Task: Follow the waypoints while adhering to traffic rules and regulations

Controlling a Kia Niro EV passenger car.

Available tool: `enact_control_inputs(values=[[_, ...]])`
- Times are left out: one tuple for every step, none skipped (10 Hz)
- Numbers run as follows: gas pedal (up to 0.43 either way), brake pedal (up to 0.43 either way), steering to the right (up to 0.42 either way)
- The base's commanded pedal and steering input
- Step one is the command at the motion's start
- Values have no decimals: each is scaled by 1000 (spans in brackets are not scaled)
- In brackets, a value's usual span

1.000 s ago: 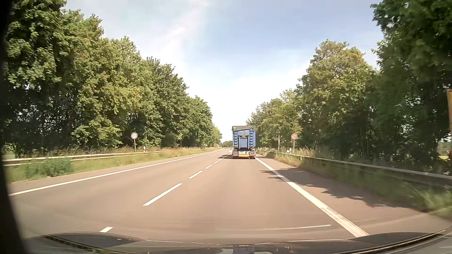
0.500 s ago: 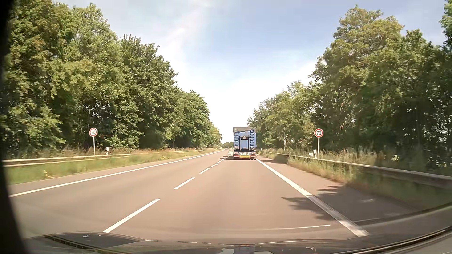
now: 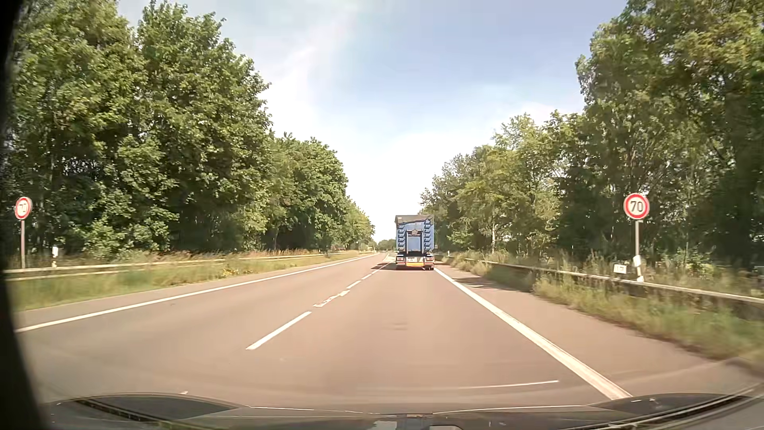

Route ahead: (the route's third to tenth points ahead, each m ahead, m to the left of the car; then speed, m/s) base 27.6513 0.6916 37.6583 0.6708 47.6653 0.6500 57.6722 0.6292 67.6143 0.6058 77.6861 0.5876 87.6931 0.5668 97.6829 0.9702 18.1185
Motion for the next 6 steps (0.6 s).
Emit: enact_control_inputs(values=[[177,0,-1],[177,0,0],[177,0,0],[177,0,1],[177,0,1],[177,0,2]])
